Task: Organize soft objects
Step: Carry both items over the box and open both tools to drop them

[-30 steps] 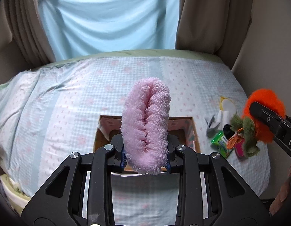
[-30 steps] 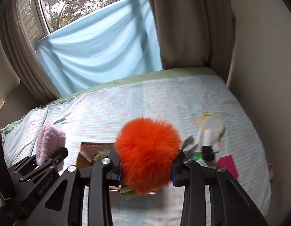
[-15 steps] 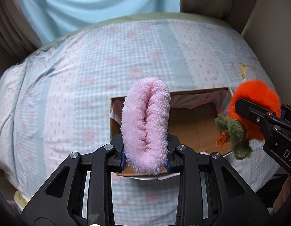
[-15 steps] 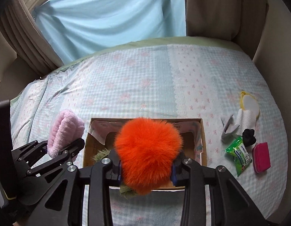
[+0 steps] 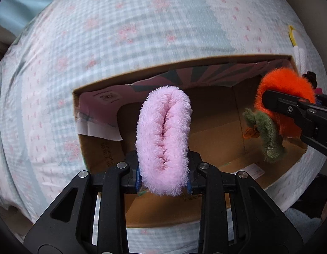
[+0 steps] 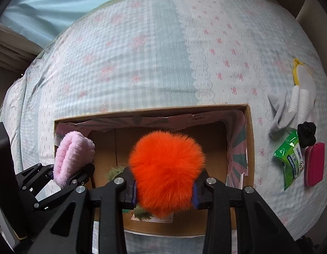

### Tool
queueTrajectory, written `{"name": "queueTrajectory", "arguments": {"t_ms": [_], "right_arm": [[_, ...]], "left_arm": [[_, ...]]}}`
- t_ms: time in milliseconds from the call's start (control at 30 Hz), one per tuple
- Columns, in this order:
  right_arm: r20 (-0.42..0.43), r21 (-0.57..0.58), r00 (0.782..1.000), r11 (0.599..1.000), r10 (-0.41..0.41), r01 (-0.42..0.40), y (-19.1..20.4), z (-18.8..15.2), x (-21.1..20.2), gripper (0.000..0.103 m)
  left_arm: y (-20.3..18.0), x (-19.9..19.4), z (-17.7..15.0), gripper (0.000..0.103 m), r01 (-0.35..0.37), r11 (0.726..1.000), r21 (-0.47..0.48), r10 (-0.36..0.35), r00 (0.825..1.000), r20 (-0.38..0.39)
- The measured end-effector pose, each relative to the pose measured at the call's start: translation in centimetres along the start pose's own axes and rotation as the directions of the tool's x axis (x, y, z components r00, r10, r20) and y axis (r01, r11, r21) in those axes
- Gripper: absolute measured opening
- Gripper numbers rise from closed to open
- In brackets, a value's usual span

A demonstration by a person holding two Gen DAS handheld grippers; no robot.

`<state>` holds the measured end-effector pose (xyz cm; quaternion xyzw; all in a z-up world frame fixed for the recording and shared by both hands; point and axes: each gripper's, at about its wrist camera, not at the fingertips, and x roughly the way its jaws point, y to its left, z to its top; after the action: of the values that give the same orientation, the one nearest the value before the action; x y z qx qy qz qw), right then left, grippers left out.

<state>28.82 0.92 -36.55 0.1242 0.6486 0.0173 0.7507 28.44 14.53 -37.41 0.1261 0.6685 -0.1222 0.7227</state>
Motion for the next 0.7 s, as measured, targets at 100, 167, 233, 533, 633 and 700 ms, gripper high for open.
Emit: {"name": "queueTrajectory", "arguments": {"t_ms": [100,167,233,533,633,700], "right_arm": [[-0.046,0.013,0.999,1.000,0.007,-0.006,-0.3,0.4,1.8,0.034],[-0.066,0.019,0.998,1.000,0.010,-0.009,-0.5,0.8,2.7,0.034],[-0.093,0.018,0.996,1.000,0.005,-0.004,-0.5,1.1,3.6,0.035],[-0.116,-0.024,0.993,1.000,-0.008,0.005,-1.2,1.2,5.1,0.103],[-0.122,-0.005,0.992,1.000,0.012,-0.013,-1.5,0.7,4.7,0.103],[-0.118,-0.008,0.993,1.000,0.008,-0.010,-1.6,0.6,4.1,0.103]], "left_arm": [[-0.5,1.6,0.2,0.026,0.006,1.000,0.029,-0.004,0.999,-0.046],[-0.8,2.3,0.3,0.026,0.021,0.999,0.044,-0.018,0.997,-0.069],[-1.2,2.6,0.5,0.040,0.020,0.997,0.071,-0.016,0.998,-0.059],[-2.7,2.0,-0.8,0.103,0.028,0.989,0.146,-0.024,0.999,-0.028],[-2.8,1.6,-1.0,0.103,0.033,0.991,0.128,-0.030,0.999,-0.025],[-2.8,1.2,-1.1,0.103,0.036,0.993,0.115,-0.034,0.999,-0.017]]}}
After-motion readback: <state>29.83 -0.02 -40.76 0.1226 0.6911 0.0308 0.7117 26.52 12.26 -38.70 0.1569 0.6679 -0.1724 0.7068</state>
